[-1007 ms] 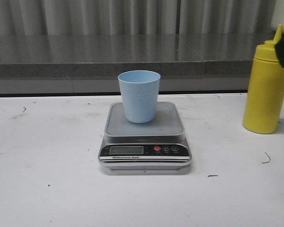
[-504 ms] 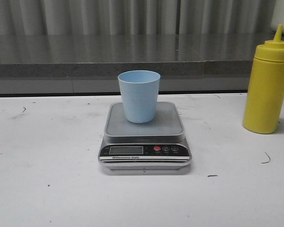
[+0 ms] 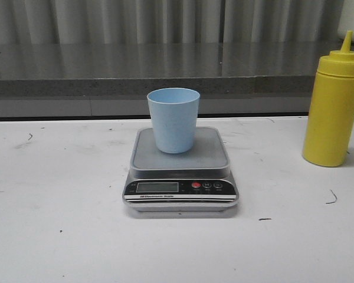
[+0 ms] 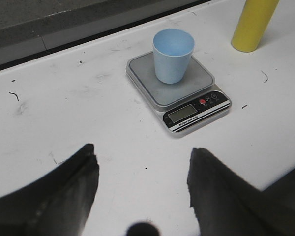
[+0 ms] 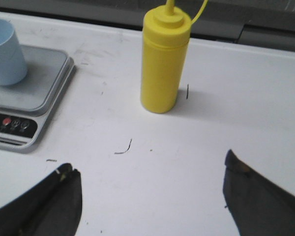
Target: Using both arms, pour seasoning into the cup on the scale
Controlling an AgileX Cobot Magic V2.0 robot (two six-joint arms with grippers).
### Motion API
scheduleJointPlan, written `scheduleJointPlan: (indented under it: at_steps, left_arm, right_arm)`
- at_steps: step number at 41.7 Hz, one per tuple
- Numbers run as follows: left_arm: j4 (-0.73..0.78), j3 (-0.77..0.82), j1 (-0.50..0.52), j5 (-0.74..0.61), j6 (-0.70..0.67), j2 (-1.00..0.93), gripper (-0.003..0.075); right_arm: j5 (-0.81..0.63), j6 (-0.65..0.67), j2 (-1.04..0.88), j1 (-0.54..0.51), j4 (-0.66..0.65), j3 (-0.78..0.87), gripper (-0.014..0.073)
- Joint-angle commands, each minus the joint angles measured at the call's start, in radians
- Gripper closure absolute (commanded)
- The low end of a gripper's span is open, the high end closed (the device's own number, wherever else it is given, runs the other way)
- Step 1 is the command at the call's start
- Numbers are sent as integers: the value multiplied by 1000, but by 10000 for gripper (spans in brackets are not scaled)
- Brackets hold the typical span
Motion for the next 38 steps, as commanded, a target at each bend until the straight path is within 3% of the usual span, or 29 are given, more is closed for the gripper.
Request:
scheduleJointPlan:
  at_steps: [1, 38]
  left_arm:
    - [-4, -25, -5, -67, -4, 1, 321]
    - [-13, -25, -5, -104, -4, 1, 321]
  right_arm:
    - [-19, -21, 1, 3, 14, -26, -11]
    - [-18, -21, 1, 3, 39, -26, 12]
